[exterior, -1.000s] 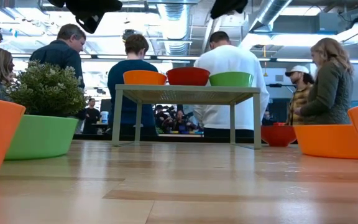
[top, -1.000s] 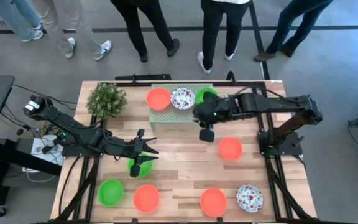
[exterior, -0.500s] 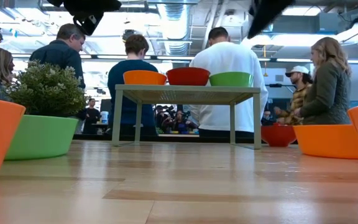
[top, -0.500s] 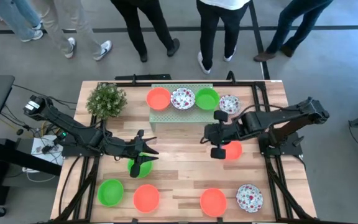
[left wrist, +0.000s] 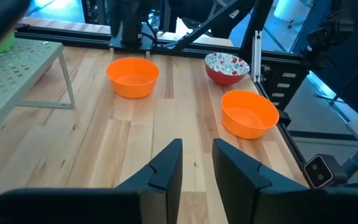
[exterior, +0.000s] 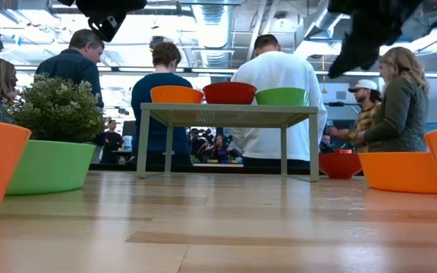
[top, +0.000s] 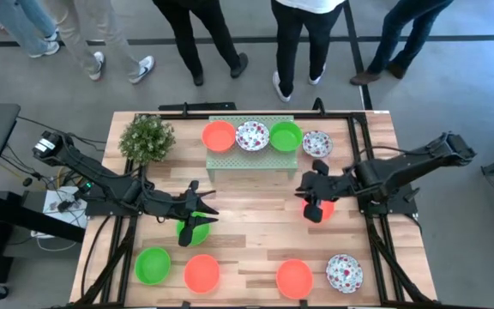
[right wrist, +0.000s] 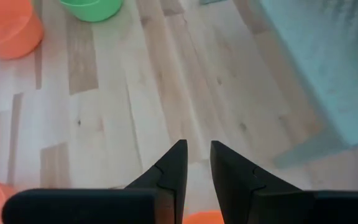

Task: Pick & Place Mini bowls
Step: Stack the orange bowl onto the other orange bowl on the shelf

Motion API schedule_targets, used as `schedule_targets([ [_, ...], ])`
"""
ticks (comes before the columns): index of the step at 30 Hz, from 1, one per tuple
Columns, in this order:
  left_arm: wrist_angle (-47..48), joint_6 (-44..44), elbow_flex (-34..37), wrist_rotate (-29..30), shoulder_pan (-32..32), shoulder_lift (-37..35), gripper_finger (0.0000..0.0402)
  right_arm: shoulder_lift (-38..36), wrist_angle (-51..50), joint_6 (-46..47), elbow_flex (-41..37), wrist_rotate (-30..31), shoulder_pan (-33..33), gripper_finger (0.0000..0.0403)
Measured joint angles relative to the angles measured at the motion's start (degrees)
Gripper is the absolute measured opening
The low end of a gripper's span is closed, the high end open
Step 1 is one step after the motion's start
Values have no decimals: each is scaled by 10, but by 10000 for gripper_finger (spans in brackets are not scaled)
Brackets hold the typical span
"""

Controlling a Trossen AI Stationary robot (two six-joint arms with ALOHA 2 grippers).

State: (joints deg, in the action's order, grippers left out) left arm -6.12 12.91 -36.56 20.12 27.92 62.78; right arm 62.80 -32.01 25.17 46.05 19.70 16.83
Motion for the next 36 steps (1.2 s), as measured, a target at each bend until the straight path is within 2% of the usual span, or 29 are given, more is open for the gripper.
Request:
schedule_targets([
  [5,-8,13,0,0,0,0,89,0,88,33,-84,-1,22,65],
  [11,-9,77,0,-11,2,13,89,20,127,42,-110,-25,30,65],
  [16,-14,116,-2,-58,3,52,89,22,138,48,-109,-34,31,65],
  [21,-13,114,-40,-145,11,114,89,20,149,49,-109,-33,31,65],
  [29,139,44,-148,-248,17,212,89,20,148,48,-109,-33,31,65],
  [33,164,15,-158,-310,20,243,89,20,147,44,-109,-33,30,65],
  [36,174,7,-158,-315,26,260,89,20,146,44,-109,-33,30,65],
])
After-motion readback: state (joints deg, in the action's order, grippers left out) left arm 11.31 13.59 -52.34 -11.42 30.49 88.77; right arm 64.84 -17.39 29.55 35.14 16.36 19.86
